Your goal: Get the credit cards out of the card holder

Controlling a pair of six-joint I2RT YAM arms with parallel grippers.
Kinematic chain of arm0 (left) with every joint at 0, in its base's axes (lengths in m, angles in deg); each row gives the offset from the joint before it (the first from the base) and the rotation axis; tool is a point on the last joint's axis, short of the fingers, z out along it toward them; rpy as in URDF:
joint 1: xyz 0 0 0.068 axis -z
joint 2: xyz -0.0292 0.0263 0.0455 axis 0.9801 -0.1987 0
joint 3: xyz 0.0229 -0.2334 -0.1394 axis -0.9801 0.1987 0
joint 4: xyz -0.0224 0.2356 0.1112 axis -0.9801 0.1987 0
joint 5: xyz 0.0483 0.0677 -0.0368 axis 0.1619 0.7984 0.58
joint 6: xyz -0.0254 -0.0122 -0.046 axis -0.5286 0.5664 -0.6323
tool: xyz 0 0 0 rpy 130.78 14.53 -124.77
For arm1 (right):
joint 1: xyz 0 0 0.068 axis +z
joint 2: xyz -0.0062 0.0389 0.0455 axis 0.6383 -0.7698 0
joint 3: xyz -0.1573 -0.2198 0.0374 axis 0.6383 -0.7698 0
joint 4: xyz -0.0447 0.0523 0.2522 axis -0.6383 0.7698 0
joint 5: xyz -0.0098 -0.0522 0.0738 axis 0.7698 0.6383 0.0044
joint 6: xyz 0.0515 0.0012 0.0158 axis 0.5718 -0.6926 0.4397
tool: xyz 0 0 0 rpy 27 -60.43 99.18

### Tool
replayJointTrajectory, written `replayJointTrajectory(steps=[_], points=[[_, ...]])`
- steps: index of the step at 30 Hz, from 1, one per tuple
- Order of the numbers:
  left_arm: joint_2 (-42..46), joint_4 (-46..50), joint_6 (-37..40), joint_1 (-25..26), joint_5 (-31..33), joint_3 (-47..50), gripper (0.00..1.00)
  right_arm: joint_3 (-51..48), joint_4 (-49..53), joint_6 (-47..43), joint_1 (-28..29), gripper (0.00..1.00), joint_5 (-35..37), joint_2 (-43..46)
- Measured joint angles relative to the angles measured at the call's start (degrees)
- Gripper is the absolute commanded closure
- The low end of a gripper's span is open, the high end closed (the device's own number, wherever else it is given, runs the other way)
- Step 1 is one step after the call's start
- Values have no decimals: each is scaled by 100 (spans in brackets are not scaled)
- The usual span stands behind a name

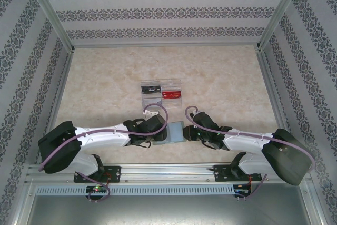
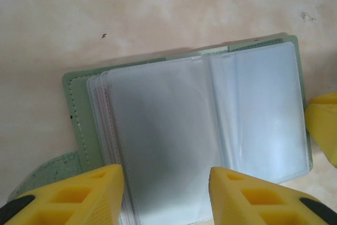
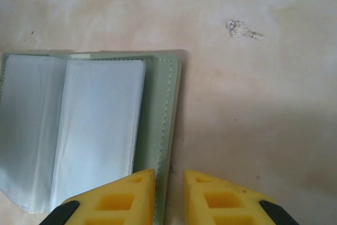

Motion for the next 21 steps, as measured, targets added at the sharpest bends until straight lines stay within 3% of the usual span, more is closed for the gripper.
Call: replayJointTrajectory(steps=[21], points=[[-374, -719, 15, 0, -520, 2, 53, 0, -37, 0, 0, 76, 0, -37]])
